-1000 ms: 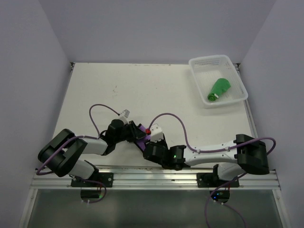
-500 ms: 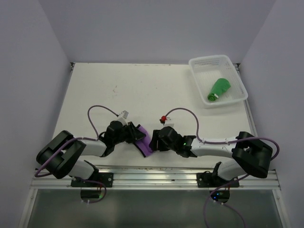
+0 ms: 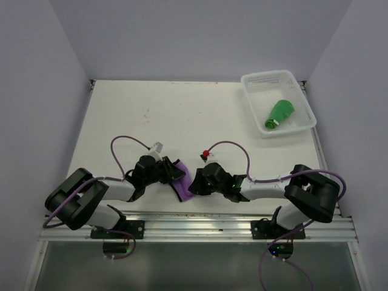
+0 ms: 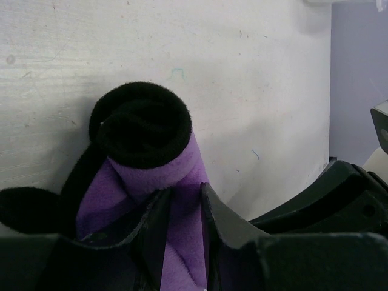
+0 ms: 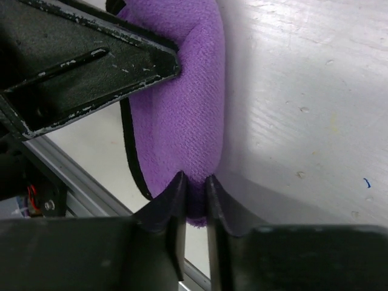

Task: Roll the towels
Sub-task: Roll the towel, then place the rolled towel into the container

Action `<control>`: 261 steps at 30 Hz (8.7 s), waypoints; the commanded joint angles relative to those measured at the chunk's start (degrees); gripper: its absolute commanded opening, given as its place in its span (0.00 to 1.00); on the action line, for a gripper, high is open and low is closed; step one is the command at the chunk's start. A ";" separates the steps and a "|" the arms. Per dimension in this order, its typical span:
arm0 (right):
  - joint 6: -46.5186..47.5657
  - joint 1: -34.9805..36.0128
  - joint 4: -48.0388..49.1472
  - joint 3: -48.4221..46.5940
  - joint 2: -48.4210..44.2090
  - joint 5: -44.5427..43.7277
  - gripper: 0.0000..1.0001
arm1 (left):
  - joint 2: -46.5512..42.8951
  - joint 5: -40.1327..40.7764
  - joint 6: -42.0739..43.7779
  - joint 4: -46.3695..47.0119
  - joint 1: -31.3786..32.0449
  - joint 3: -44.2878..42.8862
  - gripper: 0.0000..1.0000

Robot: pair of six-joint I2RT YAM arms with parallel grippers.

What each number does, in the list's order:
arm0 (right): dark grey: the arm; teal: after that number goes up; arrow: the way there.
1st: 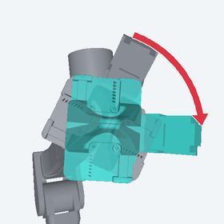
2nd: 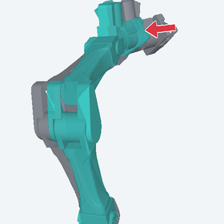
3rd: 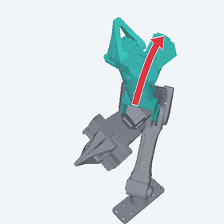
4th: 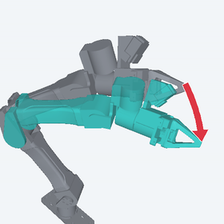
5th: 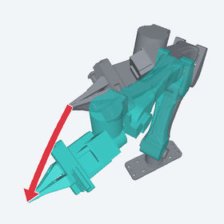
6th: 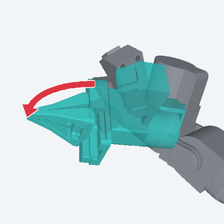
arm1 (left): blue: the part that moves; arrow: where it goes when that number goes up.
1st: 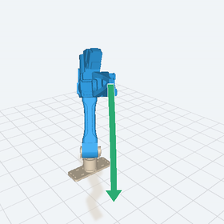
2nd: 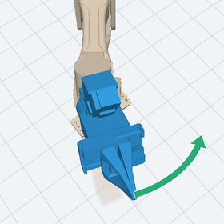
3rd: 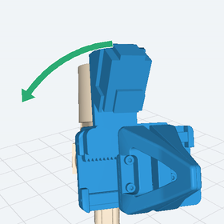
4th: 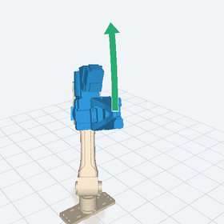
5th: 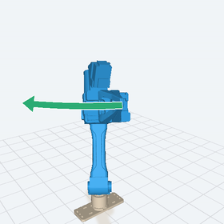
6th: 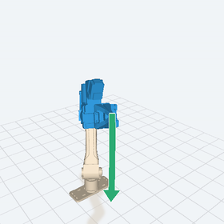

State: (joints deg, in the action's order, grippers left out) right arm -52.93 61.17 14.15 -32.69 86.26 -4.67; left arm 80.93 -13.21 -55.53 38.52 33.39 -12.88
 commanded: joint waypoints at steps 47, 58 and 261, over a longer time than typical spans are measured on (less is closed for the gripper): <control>7.13 26.02 -44.37 -31.64 24.83 -47.54 0.00 | -22.48 9.00 6.84 -39.49 -0.16 -12.34 0.35; 7.31 29.36 -55.72 -44.39 36.61 -49.04 0.00 | -21.95 3.90 5.70 -35.36 -0.16 -12.96 0.35; 12.23 11.96 -23.99 -16.53 10.95 -22.14 0.15 | -15.01 9.35 11.39 -40.87 -4.80 -22.06 0.42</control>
State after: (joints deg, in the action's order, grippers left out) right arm -39.90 73.36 -4.99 -51.48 99.15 -25.61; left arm 65.71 -4.36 -48.64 2.79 32.08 -26.74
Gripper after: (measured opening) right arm 0.315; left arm 0.417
